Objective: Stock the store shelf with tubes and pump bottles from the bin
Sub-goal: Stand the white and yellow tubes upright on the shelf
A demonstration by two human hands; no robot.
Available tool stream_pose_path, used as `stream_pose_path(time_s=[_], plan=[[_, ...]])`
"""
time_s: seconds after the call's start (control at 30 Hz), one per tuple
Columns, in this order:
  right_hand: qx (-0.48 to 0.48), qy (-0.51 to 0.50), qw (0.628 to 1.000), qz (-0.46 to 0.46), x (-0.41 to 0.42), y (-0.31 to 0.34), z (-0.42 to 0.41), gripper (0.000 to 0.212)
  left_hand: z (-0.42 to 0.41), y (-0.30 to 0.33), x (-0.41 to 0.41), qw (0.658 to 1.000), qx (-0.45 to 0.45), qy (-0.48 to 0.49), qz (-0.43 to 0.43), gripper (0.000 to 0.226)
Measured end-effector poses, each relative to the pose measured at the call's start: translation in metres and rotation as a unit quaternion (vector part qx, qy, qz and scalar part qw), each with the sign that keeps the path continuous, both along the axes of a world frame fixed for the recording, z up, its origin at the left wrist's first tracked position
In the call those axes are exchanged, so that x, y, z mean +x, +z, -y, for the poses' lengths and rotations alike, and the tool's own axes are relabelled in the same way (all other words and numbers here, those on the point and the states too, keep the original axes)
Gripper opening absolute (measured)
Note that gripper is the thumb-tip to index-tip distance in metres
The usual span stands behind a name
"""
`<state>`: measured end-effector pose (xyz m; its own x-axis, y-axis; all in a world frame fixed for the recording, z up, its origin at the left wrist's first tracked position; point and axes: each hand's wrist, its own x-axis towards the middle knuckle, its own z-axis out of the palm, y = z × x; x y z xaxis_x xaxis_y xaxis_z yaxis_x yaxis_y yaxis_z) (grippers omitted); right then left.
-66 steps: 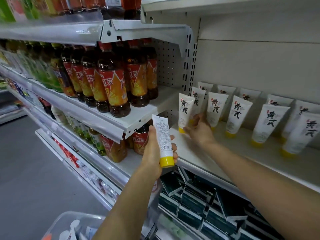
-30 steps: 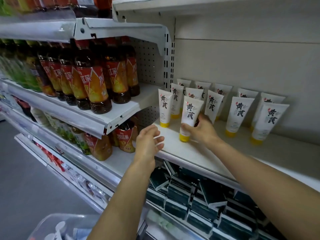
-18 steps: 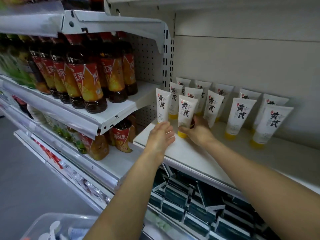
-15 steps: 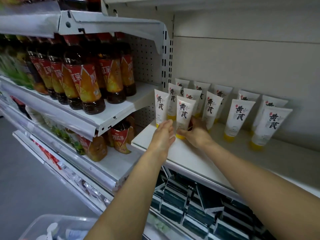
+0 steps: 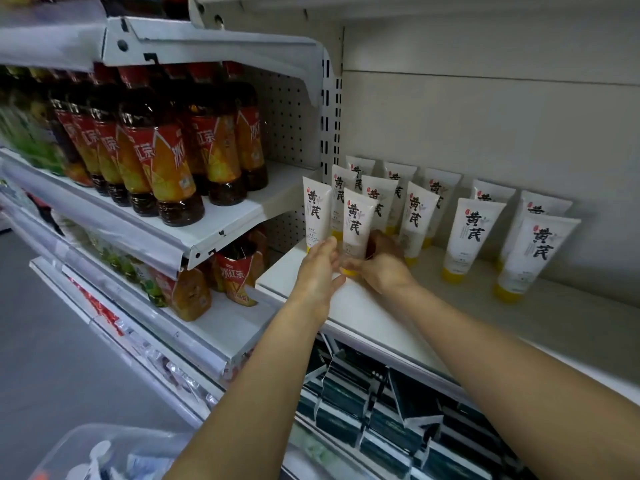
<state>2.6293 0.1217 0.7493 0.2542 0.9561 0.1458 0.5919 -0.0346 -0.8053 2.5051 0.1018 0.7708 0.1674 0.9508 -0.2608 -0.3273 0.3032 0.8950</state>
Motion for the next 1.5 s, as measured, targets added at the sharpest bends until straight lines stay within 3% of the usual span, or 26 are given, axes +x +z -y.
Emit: stream_pose_path(time_s=[0.2, 0.4, 0.6, 0.73, 0.83, 1.23, 1.5], plan=[[0.005, -0.013, 1.0, -0.008, -0.004, 0.002, 0.016, 0.049, 0.011, 0.002, -0.025, 0.999, 0.011, 0.04, 0.009, 0.031], [0.026, -0.072, 0.996, -0.036, -0.013, -0.005, 0.036, 0.035, 0.037, -0.004, -0.063, 0.992, 0.015, 0.102, 0.068, 0.017], [0.11, -0.157, 0.979, -0.066, -0.03, -0.008, 0.062, 0.031, 0.062, -0.008, -0.091, 0.99, 0.0, 0.101, 0.095, 0.014], [0.203, -0.118, 0.969, -0.073, -0.068, -0.006, 0.081, 0.017, 0.081, -0.018, -0.113, 0.985, -0.025, 0.104, 0.138, 0.02], [0.209, -0.044, 0.974, -0.073, -0.108, -0.013, 0.093, 0.017, 0.093, -0.031, -0.136, 0.984, -0.047, 0.115, 0.124, 0.021], [0.029, 0.13, 0.989, -0.058, -0.218, -0.119, 0.106, 0.015, 0.127, -0.124, -0.278, 0.957, -0.156, 0.237, 0.068, 0.013], [-0.17, 0.293, 0.941, -0.023, -0.275, -0.212, 0.116, 0.021, 0.154, -0.213, -0.35, 0.907, -0.269, 0.32, 0.044, 0.013]])
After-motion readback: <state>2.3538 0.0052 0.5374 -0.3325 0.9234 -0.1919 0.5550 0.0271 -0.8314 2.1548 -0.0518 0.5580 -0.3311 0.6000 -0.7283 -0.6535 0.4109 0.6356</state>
